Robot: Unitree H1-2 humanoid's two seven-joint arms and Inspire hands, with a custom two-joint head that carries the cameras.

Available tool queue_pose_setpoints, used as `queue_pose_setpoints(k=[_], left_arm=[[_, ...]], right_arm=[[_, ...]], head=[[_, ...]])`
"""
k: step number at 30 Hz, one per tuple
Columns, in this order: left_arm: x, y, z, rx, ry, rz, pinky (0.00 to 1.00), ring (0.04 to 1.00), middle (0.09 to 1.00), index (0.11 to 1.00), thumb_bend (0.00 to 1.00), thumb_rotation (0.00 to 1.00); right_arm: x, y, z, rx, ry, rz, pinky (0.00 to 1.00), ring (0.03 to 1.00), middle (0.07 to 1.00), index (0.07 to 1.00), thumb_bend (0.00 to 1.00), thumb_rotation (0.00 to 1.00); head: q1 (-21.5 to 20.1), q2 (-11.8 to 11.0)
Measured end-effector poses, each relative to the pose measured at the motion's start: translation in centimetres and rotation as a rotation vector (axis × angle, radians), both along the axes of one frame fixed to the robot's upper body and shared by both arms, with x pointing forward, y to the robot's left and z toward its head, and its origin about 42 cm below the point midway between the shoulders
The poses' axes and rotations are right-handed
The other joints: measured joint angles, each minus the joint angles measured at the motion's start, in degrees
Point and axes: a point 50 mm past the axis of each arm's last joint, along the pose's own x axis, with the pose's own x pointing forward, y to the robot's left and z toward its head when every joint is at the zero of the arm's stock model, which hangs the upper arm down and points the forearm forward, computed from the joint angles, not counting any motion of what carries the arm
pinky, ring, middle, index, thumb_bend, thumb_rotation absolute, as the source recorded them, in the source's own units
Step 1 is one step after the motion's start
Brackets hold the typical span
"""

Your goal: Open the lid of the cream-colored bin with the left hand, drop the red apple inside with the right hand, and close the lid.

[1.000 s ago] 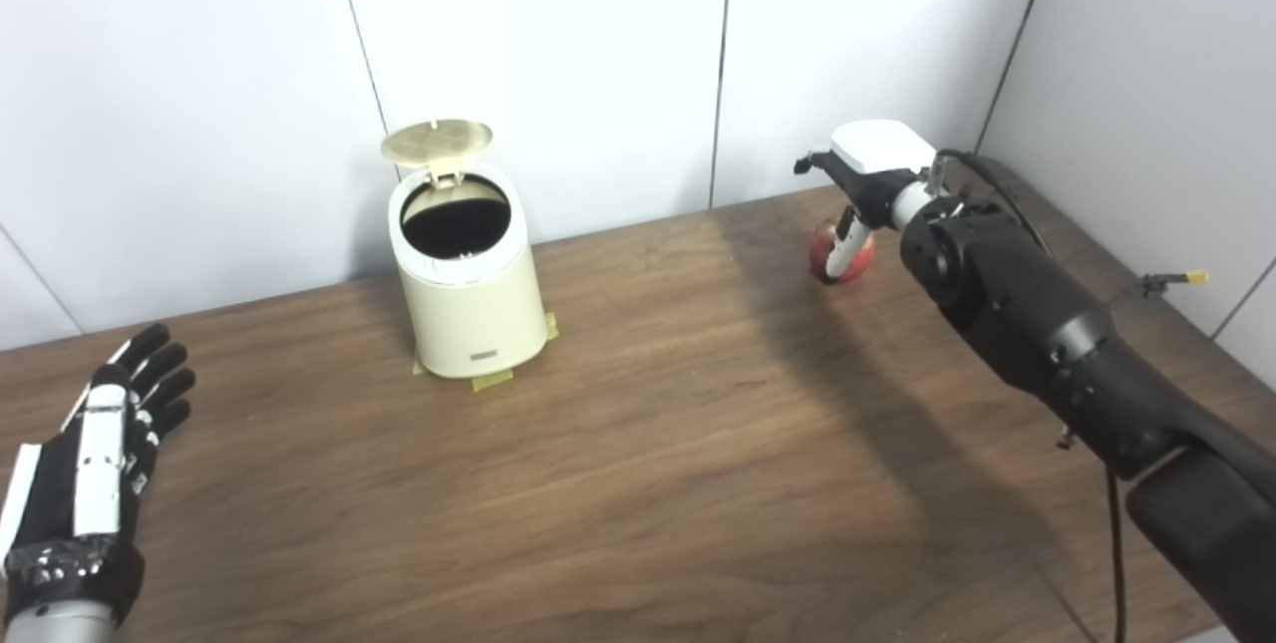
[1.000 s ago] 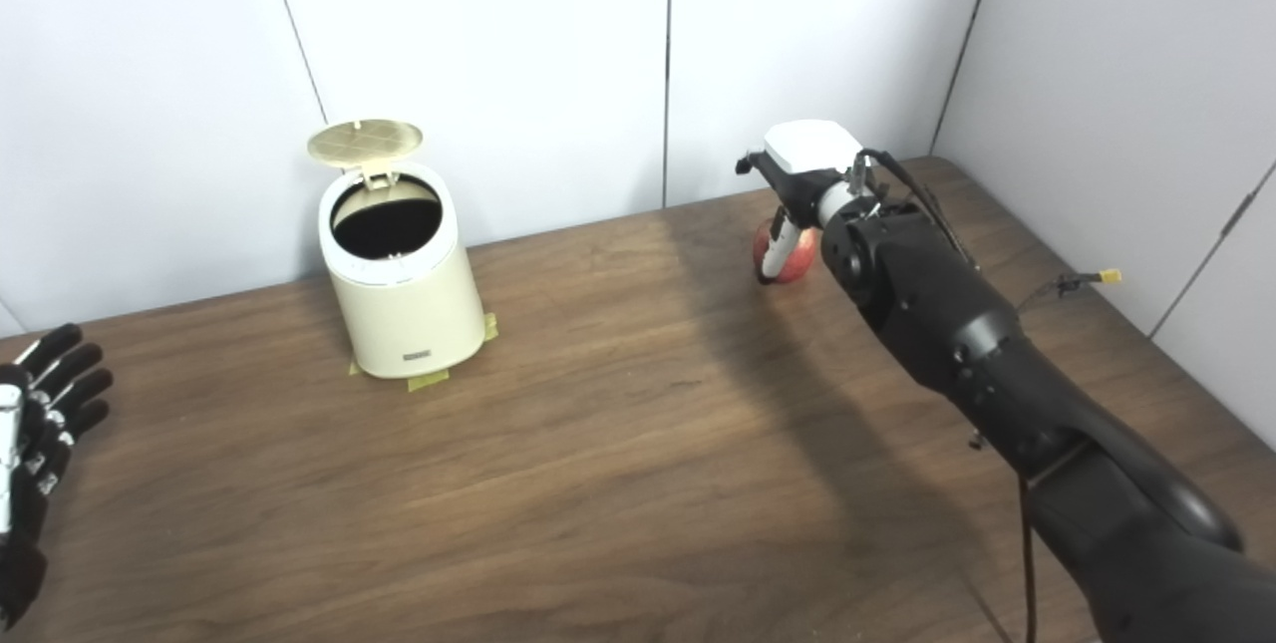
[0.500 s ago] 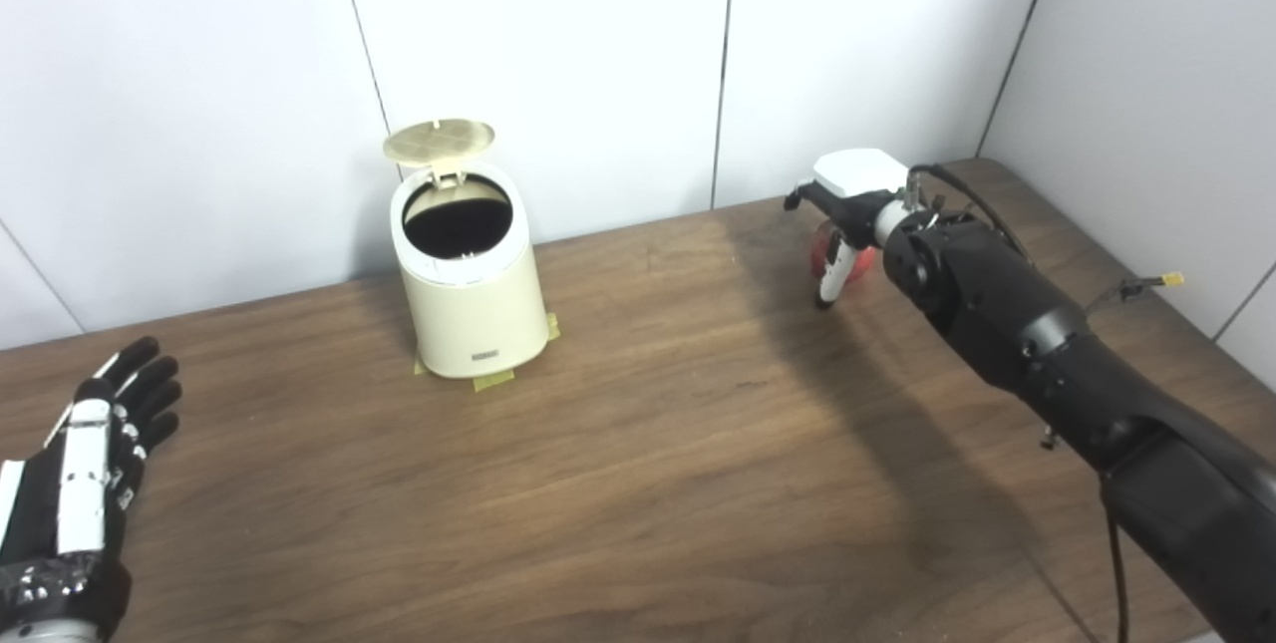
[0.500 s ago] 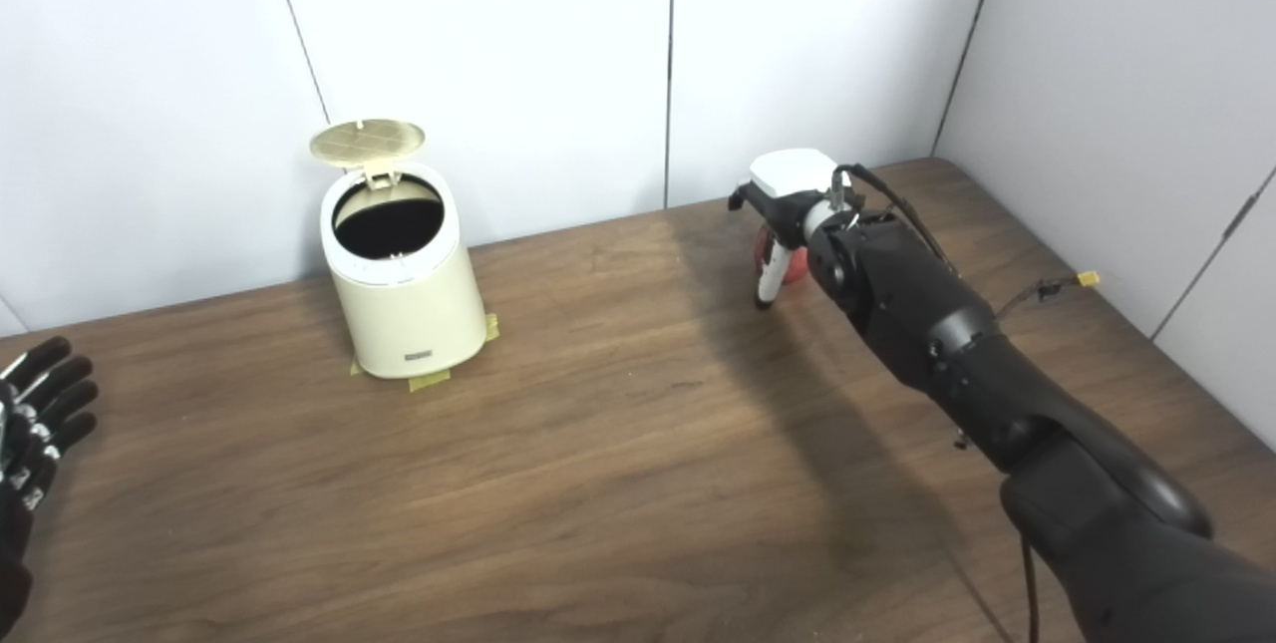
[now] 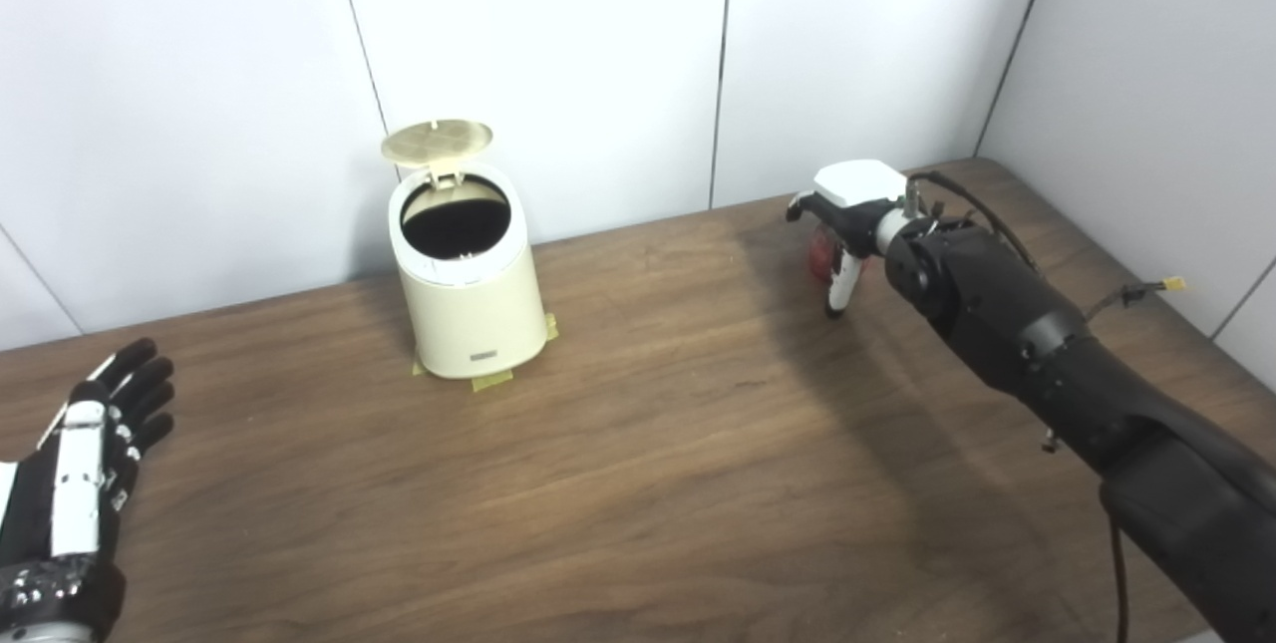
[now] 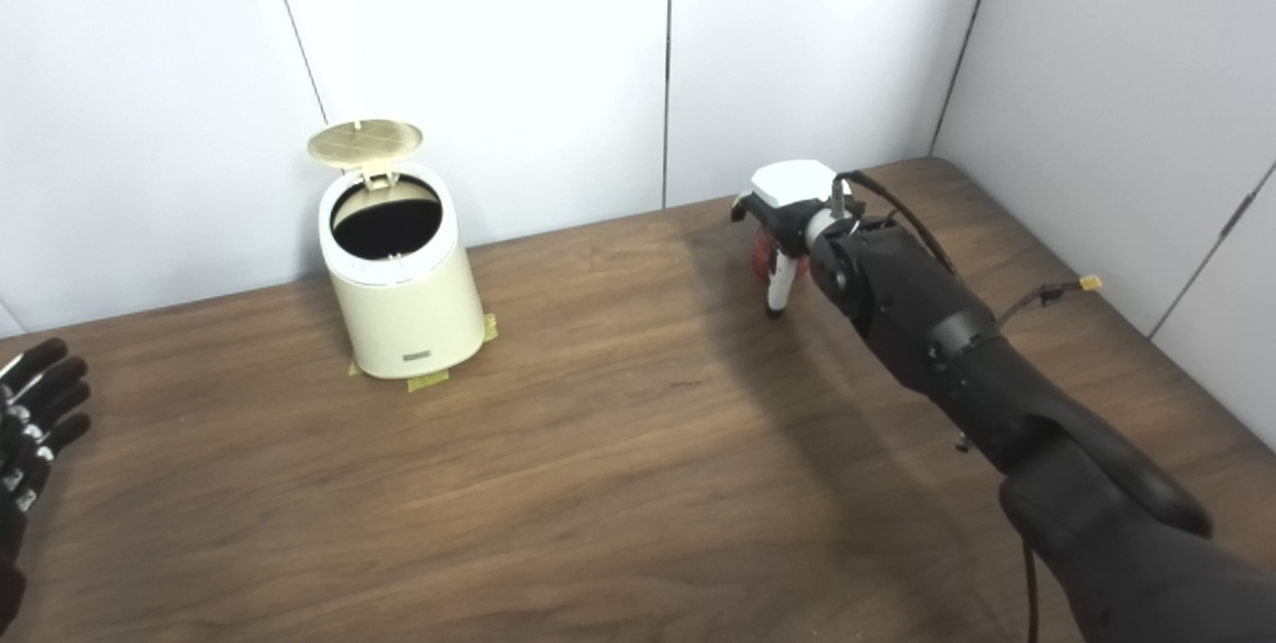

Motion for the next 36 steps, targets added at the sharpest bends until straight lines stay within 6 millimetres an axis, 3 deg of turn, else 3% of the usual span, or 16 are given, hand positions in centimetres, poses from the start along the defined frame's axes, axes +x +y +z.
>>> queue_pose_setpoints(k=[9, 20, 23, 24, 25, 26, 27, 31, 36], left_arm=[[-0.4, -0.2, 0.4, 0.005, -0.017, -0.004, 0.94, 0.915, 0.900, 0.910, 0.21, 1.00], [-0.5, -0.2, 0.5, 0.009, -0.021, 0.005, 0.94, 0.915, 0.901, 0.903, 0.20, 1.00], [-0.5, -0.4, 0.5, 0.000, -0.019, -0.004, 0.94, 0.912, 0.901, 0.902, 0.19, 1.00], [-0.5, -0.4, 0.5, 0.001, -0.018, -0.004, 0.94, 0.912, 0.901, 0.900, 0.18, 1.00], [-0.5, -0.4, 0.5, 0.002, -0.018, -0.004, 0.93, 0.909, 0.898, 0.895, 0.18, 1.00], [-0.5, -0.4, 0.5, 0.002, -0.018, -0.004, 0.93, 0.907, 0.896, 0.893, 0.17, 1.00], [-0.5, -0.4, 0.5, 0.004, -0.018, -0.004, 0.93, 0.906, 0.894, 0.890, 0.17, 1.00], [-0.5, -0.2, 0.5, 0.003, -0.016, -0.004, 0.93, 0.907, 0.891, 0.885, 0.16, 1.00], [-0.5, -0.1, 0.5, -0.008, -0.010, -0.007, 0.88, 0.896, 0.883, 0.867, 0.16, 1.00]], right_arm=[[0.3, -0.4, 0.0, -0.013, 0.011, -0.003, 0.81, 0.884, 0.845, 0.782, 0.92, 0.12], [0.0, -0.2, -0.1, -0.013, -0.009, 0.037, 0.72, 0.819, 0.789, 0.717, 0.84, 0.05], [-0.1, -0.3, -0.3, -0.015, -0.033, 0.055, 0.69, 0.766, 0.725, 0.653, 0.83, 0.00], [-0.2, -0.3, -0.4, -0.015, -0.046, 0.068, 0.68, 0.720, 0.682, 0.574, 0.68, 0.06], [-0.1, -0.6, -0.6, -0.015, -0.074, 0.082, 0.66, 0.664, 0.599, 0.527, 0.60, 0.03], [-0.1, -1.1, -0.8, -0.006, -0.102, 0.089, 0.63, 0.620, 0.554, 0.503, 0.57, 0.02], [-0.1, -1.5, -1.0, 0.005, -0.116, 0.091, 0.58, 0.514, 0.524, 0.486, 0.54, 0.01], [-0.3, -2.4, -1.9, 0.036, -0.160, 0.097, 0.45, 0.423, 0.521, 0.482, 0.52, 0.00], [-0.7, -2.3, -2.2, 0.053, -0.190, 0.098, 0.44, 0.417, 0.516, 0.485, 0.52, 0.00]], head=[[0.18, 0.53], [0.09, 1.14], [0.26, 1.23], [0.26, 1.23], [0.44, 1.32], [0.44, 1.32], [0.53, 1.41], [0.44, 1.41], [0.79, 1.58]])
